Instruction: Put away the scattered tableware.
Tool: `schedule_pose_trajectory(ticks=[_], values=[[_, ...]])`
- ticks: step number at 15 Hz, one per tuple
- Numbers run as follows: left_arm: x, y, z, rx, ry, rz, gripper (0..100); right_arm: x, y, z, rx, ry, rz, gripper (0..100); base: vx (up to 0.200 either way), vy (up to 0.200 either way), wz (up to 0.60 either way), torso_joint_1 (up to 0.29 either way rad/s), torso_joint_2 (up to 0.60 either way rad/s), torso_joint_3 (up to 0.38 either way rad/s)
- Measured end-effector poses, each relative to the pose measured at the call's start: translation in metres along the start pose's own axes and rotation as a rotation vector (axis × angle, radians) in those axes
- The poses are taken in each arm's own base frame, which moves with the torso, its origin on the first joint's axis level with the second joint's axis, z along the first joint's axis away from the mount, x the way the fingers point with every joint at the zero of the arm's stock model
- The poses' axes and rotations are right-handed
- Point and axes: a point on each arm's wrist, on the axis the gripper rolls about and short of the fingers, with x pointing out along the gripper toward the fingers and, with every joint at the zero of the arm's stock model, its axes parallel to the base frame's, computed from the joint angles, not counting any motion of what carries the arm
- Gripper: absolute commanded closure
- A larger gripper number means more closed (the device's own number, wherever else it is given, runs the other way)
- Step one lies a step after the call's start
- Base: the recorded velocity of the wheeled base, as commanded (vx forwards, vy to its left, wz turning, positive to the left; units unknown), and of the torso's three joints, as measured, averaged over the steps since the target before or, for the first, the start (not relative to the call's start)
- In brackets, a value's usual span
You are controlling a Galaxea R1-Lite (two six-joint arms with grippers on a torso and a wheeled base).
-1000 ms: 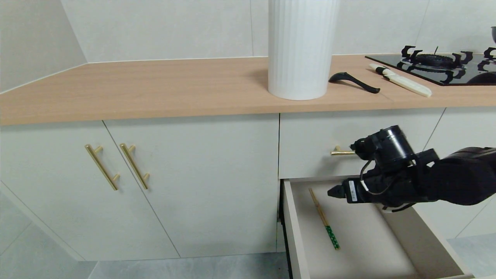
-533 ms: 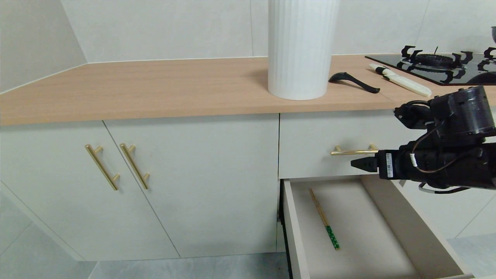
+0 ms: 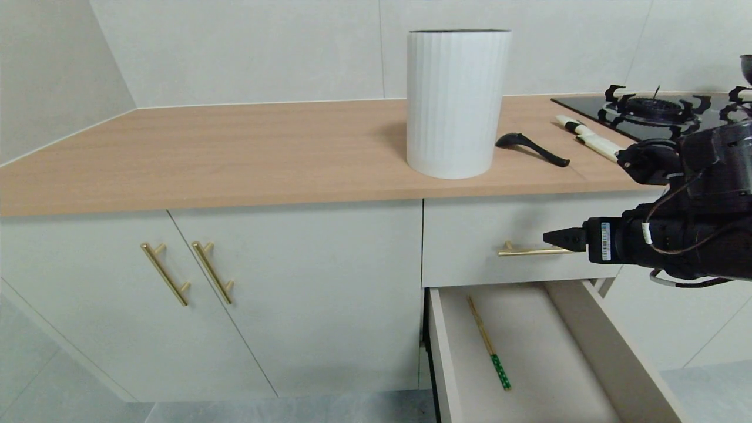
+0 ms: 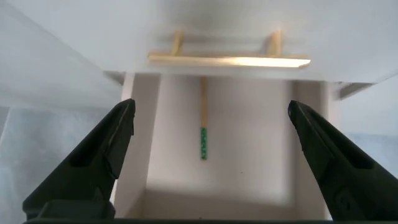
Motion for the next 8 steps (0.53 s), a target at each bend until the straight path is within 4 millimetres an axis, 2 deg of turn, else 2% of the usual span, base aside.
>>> schedule_pose_trajectory(ticks=[8], values=[[0.0,0.0,-0.0001,0.0,0.001,0.0,0,0.0003,-0.0023,0.0004,0.002,-0.001,-0.006,0,0.0,0.0,0.0,0.185,-0.48,-0.287]])
